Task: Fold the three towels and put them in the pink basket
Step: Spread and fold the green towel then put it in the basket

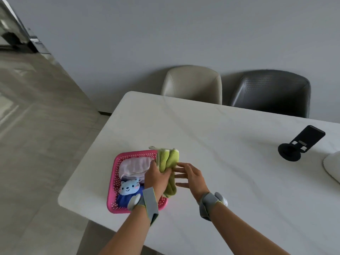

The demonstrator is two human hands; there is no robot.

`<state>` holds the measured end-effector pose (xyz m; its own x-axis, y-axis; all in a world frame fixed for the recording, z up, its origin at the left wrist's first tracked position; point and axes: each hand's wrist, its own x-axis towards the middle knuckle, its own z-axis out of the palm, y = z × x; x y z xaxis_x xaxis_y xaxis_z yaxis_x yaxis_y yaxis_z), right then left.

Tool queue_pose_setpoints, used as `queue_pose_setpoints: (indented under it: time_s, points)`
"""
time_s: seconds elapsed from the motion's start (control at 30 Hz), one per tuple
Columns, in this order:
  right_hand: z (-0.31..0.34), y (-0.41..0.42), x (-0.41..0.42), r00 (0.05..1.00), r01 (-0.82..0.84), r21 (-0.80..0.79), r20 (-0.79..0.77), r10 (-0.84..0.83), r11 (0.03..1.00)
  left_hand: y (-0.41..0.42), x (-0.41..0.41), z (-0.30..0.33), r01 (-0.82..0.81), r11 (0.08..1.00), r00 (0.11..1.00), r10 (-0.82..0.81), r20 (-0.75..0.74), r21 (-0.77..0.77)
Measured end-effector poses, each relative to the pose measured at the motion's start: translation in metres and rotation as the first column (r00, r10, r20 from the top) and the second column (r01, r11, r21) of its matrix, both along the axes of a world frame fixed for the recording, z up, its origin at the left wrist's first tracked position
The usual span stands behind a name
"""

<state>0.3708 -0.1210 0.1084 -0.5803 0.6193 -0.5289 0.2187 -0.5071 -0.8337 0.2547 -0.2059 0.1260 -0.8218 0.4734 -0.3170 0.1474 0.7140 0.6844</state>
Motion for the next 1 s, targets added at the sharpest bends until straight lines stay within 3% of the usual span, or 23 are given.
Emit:
queue_pose_setpoints:
  time_s: [0.13, 0.23, 0.37, 0.8, 0.93, 1.0]
  points:
    - [-0.029, -0.019, -0.025, 0.956, -0.142, 0.252, 0.287, 0.066, 0.957, -0.024, -0.025, -0.010, -0.090, 0.995, 0.996, 0.090, -0.009, -0.034]
    - [-0.040, -0.035, -0.043, 0.901, -0.274, 0.241, 0.403, 0.161, 0.931, -0.034, -0.036, -0.024, -0.033, 0.994, 0.999, 0.030, -0.030, -0.104]
    - [-0.049, -0.047, -0.057, 0.840, -0.373, 0.338, 0.518, 0.160, 0.864, -0.036, -0.036, -0.045, 0.022, 0.983, 0.998, -0.033, -0.058, -0.182]
    - [-0.063, -0.057, -0.051, 0.862, -0.295, 0.358, 0.501, 0.084, 0.886, -0.023, -0.040, -0.069, 0.186, 0.897, 0.946, -0.274, -0.173, -0.400]
    - [-0.049, -0.059, -0.056, 0.886, -0.276, 0.625, 0.459, -0.058, 0.731, -0.035, -0.034, -0.095, 0.312, 0.868, 0.888, -0.411, -0.206, -0.386]
    - [-0.040, -0.055, -0.067, 0.917, -0.319, 0.792, 0.396, -0.041, 0.520, -0.047, -0.047, -0.099, 0.393, 0.847, 0.876, -0.463, -0.135, -0.357]
